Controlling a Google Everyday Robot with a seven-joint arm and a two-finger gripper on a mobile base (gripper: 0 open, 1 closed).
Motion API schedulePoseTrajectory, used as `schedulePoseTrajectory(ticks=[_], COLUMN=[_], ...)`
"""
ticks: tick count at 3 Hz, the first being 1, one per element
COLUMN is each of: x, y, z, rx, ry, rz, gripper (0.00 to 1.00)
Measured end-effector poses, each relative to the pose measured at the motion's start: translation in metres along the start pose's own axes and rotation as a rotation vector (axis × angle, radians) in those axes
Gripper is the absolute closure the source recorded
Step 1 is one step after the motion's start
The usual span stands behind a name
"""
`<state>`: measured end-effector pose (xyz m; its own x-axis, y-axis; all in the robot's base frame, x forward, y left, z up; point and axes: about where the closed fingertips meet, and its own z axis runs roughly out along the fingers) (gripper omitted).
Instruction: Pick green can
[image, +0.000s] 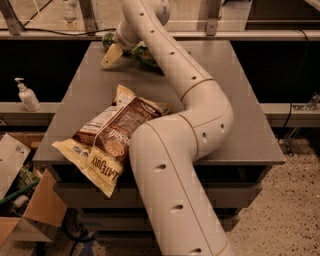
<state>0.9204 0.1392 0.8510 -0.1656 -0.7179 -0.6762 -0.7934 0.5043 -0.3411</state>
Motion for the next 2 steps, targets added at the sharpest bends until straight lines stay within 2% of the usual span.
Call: schedulePoseTrajectory(ticks=[1,2], x=[0.0047,0.0076], y=[-0.0001,-0.0042], z=[0.0025,-0.0019], rx=[-0.008,-0.006], ry=[0.003,0.003], rz=[0.000,-0.002], gripper=[0.16,0.40])
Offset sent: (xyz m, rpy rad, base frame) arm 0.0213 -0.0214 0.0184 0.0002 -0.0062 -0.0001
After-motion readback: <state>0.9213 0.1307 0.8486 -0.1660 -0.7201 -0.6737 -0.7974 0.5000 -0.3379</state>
